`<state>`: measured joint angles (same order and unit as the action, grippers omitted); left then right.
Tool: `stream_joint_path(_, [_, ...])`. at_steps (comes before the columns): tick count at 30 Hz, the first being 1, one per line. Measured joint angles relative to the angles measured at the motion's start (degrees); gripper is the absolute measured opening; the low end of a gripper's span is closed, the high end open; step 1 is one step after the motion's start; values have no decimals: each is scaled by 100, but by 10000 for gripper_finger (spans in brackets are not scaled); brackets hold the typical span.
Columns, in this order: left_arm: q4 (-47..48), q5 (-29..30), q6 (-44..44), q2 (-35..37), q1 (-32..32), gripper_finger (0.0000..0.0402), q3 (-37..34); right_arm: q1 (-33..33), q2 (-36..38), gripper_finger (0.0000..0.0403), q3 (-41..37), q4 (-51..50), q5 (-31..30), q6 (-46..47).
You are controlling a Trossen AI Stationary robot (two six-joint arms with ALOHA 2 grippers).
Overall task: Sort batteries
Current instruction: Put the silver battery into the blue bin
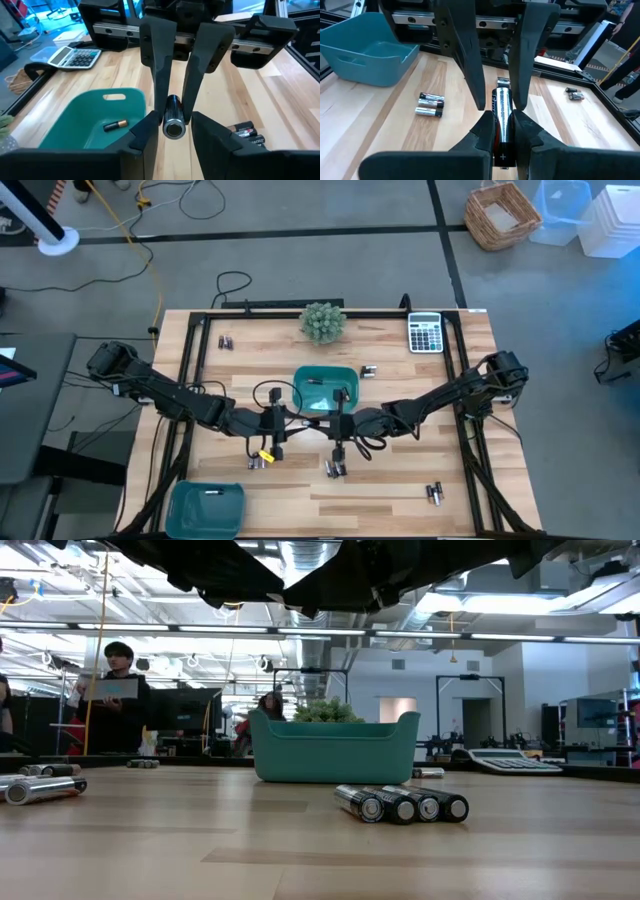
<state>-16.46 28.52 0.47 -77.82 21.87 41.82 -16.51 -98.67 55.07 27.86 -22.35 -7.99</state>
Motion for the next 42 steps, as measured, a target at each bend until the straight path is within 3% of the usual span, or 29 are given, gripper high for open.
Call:
stream_joint_path(11, [47, 34, 16, 0, -7, 45, 0, 0, -2, 50, -7, 10, -4, 0])
stream_joint_path(42, [6, 128, 215, -2, -7, 43, -2, 7, -2, 50, -4, -53, -24, 44])
